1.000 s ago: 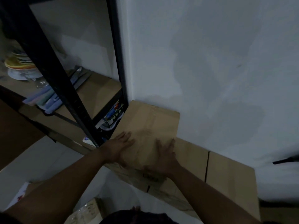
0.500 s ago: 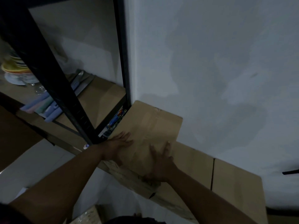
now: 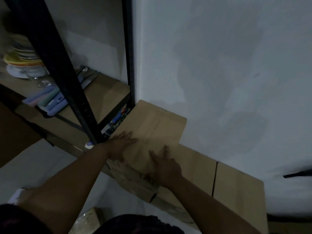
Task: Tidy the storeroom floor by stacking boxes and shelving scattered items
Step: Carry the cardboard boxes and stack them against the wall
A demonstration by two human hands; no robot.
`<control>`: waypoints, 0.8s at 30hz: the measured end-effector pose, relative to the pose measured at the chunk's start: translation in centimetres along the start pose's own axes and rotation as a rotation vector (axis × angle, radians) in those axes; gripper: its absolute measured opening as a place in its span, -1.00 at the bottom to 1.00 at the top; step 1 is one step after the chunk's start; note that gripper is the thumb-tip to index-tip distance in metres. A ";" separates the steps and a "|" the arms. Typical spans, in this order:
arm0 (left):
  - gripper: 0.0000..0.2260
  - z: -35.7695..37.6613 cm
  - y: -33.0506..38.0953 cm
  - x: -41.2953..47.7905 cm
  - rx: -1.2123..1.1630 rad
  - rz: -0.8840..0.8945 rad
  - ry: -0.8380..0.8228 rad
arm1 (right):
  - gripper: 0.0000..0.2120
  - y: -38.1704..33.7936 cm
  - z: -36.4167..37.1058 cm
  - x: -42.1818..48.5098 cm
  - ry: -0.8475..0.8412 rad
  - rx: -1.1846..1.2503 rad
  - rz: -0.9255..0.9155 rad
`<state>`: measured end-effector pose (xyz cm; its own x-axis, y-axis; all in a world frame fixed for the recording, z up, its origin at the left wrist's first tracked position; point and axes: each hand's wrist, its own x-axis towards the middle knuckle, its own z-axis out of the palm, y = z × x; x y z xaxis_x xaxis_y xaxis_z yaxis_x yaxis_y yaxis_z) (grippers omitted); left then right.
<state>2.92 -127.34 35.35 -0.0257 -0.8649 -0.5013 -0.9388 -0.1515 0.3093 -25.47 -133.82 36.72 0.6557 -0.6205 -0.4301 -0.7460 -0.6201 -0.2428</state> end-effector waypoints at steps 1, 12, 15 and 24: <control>0.01 0.2 0.2 -0.5 -0.019 -0.012 0.025 | -0.04 0.0 0.5 -0.6 0.023 0.018 -0.007; -0.75 9.2 7.3 -7.5 -0.324 -0.225 0.753 | -0.35 4.3 2.1 -5.2 0.085 -0.068 -0.215; -0.78 12.4 11.0 -10.4 -0.465 -0.273 0.794 | -0.39 6.2 1.7 -7.1 0.068 -0.097 -0.257; -0.81 23.8 20.5 -21.2 -0.664 -0.654 0.801 | -0.55 9.6 5.2 -12.0 -0.009 -0.213 -0.287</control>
<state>-23.93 -100.74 33.07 0.8223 -0.5487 -0.1508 -0.3327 -0.6786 0.6548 -41.11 -129.84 35.01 0.8332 -0.4027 -0.3789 -0.4900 -0.8552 -0.1687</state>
